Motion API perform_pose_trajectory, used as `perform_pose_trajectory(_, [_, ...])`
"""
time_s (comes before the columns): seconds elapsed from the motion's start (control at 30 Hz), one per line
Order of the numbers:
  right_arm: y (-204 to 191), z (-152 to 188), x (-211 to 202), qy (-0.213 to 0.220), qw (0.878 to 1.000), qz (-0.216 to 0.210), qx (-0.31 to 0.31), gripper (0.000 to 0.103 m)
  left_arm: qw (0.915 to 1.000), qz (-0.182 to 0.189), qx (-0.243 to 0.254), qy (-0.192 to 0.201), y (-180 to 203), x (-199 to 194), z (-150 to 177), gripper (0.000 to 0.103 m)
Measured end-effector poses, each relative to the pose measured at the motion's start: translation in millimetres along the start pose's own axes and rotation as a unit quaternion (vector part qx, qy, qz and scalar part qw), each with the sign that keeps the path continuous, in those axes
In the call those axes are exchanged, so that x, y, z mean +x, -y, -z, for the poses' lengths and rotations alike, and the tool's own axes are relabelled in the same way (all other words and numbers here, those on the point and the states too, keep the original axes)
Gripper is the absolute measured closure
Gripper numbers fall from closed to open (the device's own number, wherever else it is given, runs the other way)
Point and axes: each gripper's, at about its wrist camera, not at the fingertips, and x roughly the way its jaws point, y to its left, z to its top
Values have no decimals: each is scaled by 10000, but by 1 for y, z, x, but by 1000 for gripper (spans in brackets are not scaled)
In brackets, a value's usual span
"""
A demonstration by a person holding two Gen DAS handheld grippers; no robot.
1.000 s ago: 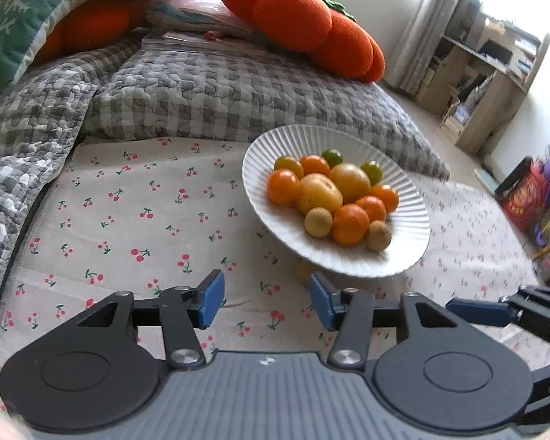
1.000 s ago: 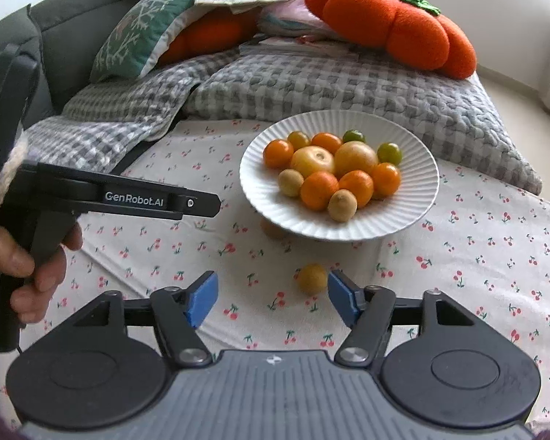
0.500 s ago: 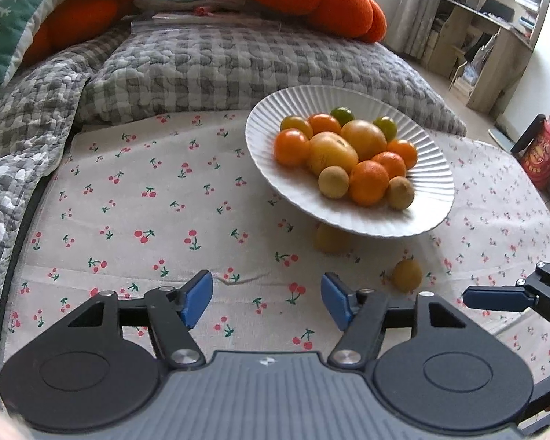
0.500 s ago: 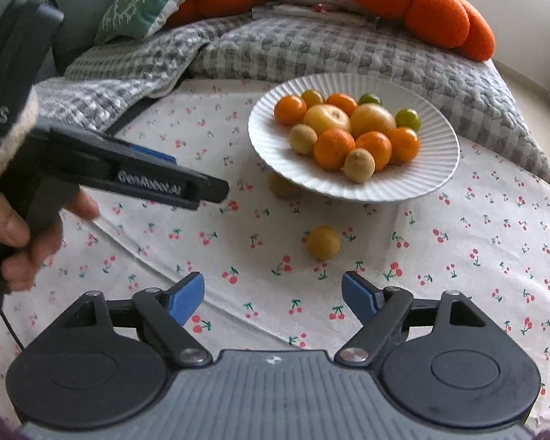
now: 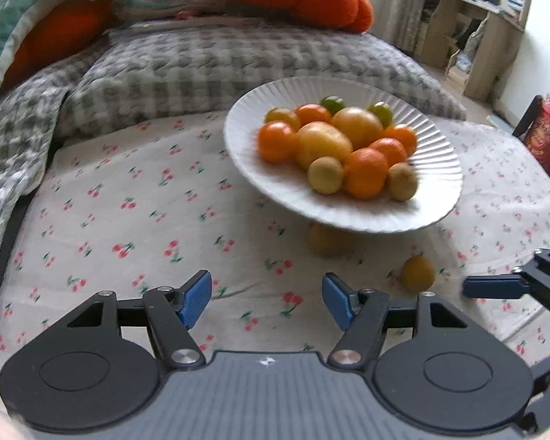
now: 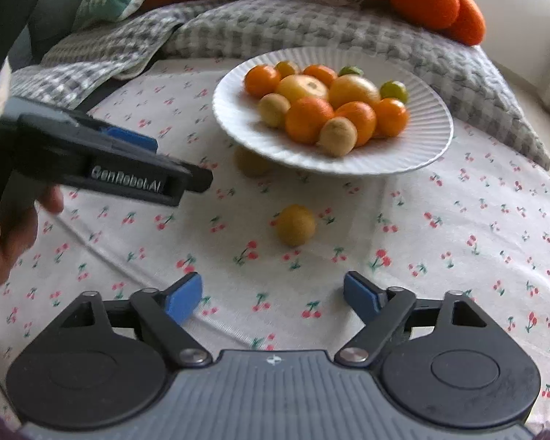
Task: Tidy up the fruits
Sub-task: 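Withdraw both open tools toward the last fruits on the cloth, then close the left tool on a brown fruit while the right tool grasps a yellow tomato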
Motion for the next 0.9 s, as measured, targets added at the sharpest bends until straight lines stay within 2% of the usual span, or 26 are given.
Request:
perform_pose_trajectory(0.13, [2, 0, 3, 149, 9999, 57, -12, 39, 9997, 135, 86, 165, 8, 4, -3, 44])
perform_pose_trajectory(0.33, [4, -4, 5, 357, 9993, 99, 31, 49, 9988, 227, 227, 366, 17, 9, -8, 44])
perform_pose_trajectory(0.5, [1, -8, 10, 419, 9990, 162, -38, 54, 9982, 344, 289, 395, 25, 14, -11, 44])
perform_pose_trajectory(0.67, [1, -11, 12, 467, 9987, 192, -70, 64, 9985, 276, 314, 364, 28, 24, -13, 45])
perform_pose_trajectory(0.73, [1, -12, 13, 470, 9987, 178, -99, 68, 9987, 267, 271, 328, 27, 27, -13, 53])
perform_pose_trajectory(0.8, [0, -13, 13, 481, 9985, 205, -171, 75, 9990, 264, 285, 225, 24, 30, -14, 78])
perform_pose_trajectory(0.83, [-1, -13, 13, 482, 9984, 228, -209, 80, 9991, 253, 259, 231, 20, 31, -15, 83])
perform_pose_trajectory(0.9, [-2, -14, 13, 483, 9982, 247, -273, 81, 9994, 287, 111, 184, 12, 31, -17, 84])
